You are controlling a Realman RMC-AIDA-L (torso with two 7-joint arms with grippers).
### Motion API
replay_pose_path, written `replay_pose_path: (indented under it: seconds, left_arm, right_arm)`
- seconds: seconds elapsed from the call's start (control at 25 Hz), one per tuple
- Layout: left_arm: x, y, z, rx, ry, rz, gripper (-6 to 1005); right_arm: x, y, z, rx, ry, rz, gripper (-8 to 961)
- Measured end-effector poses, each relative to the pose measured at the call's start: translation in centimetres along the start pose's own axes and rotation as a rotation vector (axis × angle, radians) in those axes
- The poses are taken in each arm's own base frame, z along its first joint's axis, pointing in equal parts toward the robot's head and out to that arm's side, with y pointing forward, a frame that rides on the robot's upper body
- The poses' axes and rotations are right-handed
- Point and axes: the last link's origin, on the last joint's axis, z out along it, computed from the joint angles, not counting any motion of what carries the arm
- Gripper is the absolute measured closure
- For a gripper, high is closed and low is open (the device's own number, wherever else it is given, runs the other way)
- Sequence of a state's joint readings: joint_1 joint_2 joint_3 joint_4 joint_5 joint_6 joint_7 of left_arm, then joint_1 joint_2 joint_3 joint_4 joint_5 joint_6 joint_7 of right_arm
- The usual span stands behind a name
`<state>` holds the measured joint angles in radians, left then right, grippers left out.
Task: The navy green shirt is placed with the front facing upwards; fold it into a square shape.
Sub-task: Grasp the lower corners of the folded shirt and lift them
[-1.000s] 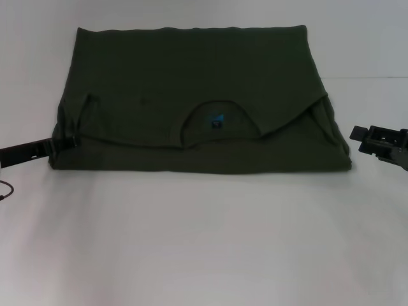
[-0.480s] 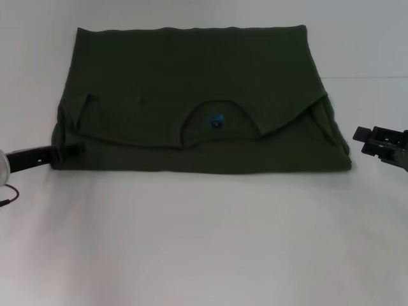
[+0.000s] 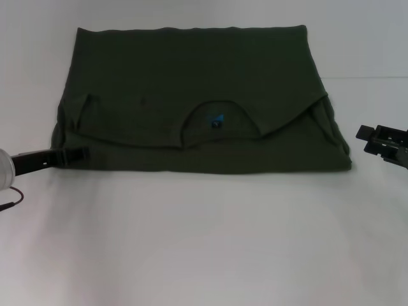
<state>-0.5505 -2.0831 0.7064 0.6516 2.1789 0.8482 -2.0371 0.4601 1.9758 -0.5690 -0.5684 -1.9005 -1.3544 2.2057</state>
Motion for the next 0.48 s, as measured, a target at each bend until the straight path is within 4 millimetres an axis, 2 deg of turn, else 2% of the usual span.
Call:
replay_pose_path:
  seconds: [0.12, 0.48]
  left_arm:
    - [0.07, 0.0, -0.02, 0.0, 0.002, 0.001, 286]
    - [0.0, -0.04, 0.01, 0.006, -0.01, 0.014, 662]
  right_arm:
    - [-0.03, -0.01, -0.04, -0.001, -0.003, 0.002, 390]
    - [-0.06, -0.06, -0.2, 0.003, 0.009, -0.003, 397]
